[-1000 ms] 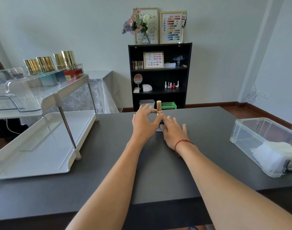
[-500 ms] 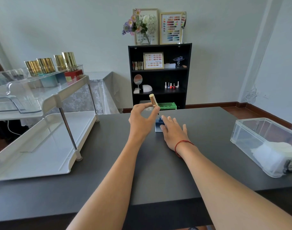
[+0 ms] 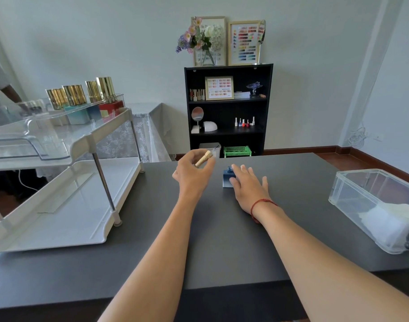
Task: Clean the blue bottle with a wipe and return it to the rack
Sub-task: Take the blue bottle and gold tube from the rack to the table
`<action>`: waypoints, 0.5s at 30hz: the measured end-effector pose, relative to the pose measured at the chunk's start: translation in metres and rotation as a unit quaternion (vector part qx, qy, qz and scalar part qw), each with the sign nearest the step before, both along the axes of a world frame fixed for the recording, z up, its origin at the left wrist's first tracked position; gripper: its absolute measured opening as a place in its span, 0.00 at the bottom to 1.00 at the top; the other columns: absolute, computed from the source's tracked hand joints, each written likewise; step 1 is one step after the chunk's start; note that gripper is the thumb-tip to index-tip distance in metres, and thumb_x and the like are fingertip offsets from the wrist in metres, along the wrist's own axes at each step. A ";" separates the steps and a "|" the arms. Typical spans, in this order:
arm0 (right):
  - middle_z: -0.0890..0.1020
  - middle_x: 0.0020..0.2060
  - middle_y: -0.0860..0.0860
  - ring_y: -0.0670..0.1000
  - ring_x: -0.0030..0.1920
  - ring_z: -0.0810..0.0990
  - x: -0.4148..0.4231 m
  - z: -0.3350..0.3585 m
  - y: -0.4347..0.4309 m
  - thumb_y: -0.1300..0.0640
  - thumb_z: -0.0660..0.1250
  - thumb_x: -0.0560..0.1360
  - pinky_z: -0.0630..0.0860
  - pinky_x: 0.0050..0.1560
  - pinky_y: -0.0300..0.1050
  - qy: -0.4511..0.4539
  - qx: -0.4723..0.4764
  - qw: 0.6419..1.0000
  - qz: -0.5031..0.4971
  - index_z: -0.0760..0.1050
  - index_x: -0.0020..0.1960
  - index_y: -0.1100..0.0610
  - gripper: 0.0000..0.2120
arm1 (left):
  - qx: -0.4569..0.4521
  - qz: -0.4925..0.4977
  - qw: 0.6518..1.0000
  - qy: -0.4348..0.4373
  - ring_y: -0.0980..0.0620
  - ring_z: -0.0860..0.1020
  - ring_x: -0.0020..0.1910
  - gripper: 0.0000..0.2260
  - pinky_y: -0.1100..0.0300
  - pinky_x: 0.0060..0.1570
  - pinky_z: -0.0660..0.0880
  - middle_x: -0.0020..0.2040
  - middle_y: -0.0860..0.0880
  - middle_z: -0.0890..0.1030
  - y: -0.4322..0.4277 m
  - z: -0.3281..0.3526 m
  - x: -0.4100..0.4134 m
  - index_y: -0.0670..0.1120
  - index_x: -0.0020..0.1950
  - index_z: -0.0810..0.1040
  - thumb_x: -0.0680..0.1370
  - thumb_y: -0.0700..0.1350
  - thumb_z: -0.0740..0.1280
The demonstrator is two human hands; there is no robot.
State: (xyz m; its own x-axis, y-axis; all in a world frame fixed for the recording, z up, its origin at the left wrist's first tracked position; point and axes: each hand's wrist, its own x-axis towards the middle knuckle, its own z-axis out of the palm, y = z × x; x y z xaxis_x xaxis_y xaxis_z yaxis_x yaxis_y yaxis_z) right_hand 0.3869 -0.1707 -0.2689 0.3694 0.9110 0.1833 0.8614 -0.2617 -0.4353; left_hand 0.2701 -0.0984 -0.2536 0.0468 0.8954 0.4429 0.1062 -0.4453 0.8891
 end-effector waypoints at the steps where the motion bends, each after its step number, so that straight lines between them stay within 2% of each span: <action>1: 0.53 0.77 0.52 0.53 0.78 0.47 0.000 0.000 0.000 0.52 0.47 0.83 0.41 0.74 0.61 -0.002 -0.002 1.000 -0.002 0.50 0.76 0.49 0.22 | -0.008 0.008 1.000 0.007 0.60 0.80 0.46 0.05 0.48 0.63 0.68 0.39 0.60 0.82 0.001 -0.001 -0.001 0.60 0.43 0.79 0.68 0.53 0.69; 3: 0.53 0.77 0.52 0.53 0.78 0.47 0.000 0.001 0.001 0.52 0.47 0.83 0.41 0.74 0.62 -0.010 -0.007 1.000 -0.006 0.50 0.76 0.49 0.22 | -0.019 0.037 0.998 0.037 0.63 0.78 0.45 0.06 0.55 0.61 0.60 0.42 0.57 0.83 -0.001 -0.001 -0.003 0.55 0.47 0.79 0.70 0.49 0.70; 6: 0.53 0.77 0.52 0.54 0.78 0.47 0.001 0.002 0.002 0.52 0.47 0.83 0.41 0.73 0.63 -0.012 -0.010 1.000 -0.007 0.51 0.76 0.49 0.22 | -0.021 0.059 0.994 0.088 0.60 0.76 0.49 0.09 0.57 0.55 0.56 0.47 0.56 0.83 -0.002 -0.002 -0.007 0.52 0.52 0.76 0.73 0.49 0.69; 9: 0.53 0.77 0.53 0.54 0.78 0.46 0.001 0.002 0.002 0.52 0.47 0.83 0.41 0.73 0.63 -0.007 -0.009 1.000 -0.010 0.51 0.76 0.48 0.22 | -0.035 0.066 0.988 0.134 0.57 0.76 0.53 0.11 0.57 0.53 0.55 0.52 0.56 0.81 0.001 -0.006 -0.010 0.52 0.54 0.76 0.74 0.52 0.69; 15: 0.53 0.77 0.53 0.54 0.78 0.47 0.000 0.002 0.004 0.52 0.47 0.83 0.41 0.74 0.63 -0.013 -0.011 1.000 -0.015 0.52 0.76 0.49 0.22 | -0.054 0.076 0.983 0.156 0.55 0.76 0.49 0.08 0.56 0.50 0.55 0.46 0.56 0.81 0.001 -0.009 -0.014 0.54 0.51 0.78 0.72 0.51 0.71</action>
